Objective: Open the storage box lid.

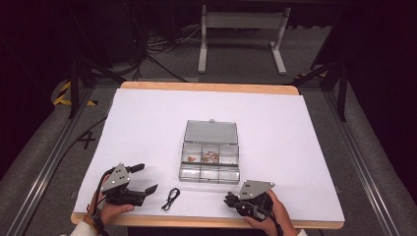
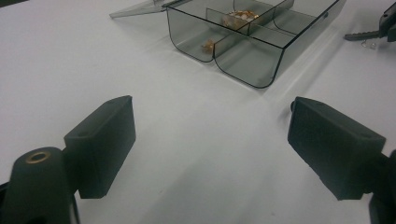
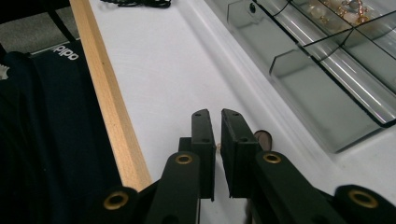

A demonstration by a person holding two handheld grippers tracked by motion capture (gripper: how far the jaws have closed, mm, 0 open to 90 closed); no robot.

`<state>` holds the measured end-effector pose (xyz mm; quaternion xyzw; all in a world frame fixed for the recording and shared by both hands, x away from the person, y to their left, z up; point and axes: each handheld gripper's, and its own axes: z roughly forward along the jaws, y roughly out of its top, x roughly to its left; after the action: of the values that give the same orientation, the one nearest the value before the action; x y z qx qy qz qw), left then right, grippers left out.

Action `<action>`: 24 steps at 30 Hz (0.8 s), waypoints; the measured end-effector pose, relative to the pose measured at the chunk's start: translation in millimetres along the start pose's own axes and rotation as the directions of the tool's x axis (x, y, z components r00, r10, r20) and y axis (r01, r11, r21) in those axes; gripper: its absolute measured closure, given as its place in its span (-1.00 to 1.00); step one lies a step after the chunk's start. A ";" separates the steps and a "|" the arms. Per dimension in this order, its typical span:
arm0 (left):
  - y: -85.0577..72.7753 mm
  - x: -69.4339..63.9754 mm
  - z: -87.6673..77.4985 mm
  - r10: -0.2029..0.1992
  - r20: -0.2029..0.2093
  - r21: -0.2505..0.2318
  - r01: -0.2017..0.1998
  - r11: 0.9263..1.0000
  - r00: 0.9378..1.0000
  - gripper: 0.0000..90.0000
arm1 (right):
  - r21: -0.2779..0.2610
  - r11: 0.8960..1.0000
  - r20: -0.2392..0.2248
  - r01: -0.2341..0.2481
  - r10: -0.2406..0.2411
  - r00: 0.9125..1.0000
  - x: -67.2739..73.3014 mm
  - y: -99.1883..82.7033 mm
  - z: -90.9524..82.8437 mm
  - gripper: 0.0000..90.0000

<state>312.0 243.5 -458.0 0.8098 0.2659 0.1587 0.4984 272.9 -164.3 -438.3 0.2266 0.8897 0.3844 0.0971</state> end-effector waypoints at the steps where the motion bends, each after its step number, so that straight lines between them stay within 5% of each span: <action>1: 0.1 0.1 0.2 0.002 -0.001 0.000 -0.002 1.000 1.000 -0.65 | 0.005 1.000 0.004 0.000 0.000 1.000 -0.6 0.1 1.0 0.88; 16: 0.2 0.0 0.4 0.004 0.002 0.002 -0.004 1.000 1.000 -0.64 | 0.037 0.999 0.013 -0.019 0.019 1.000 -2.2 0.2 10.9 0.93; 24: 0.2 0.2 0.3 0.004 0.001 0.002 -0.004 1.000 1.000 -0.64 | -0.007 1.000 -0.007 -0.011 0.010 1.000 -1.5 4.0 2.6 0.93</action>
<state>312.4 243.3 -458.0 0.8109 0.2643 0.1592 0.4972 276.5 -160.9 -437.1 0.2296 0.8874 0.3888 0.0928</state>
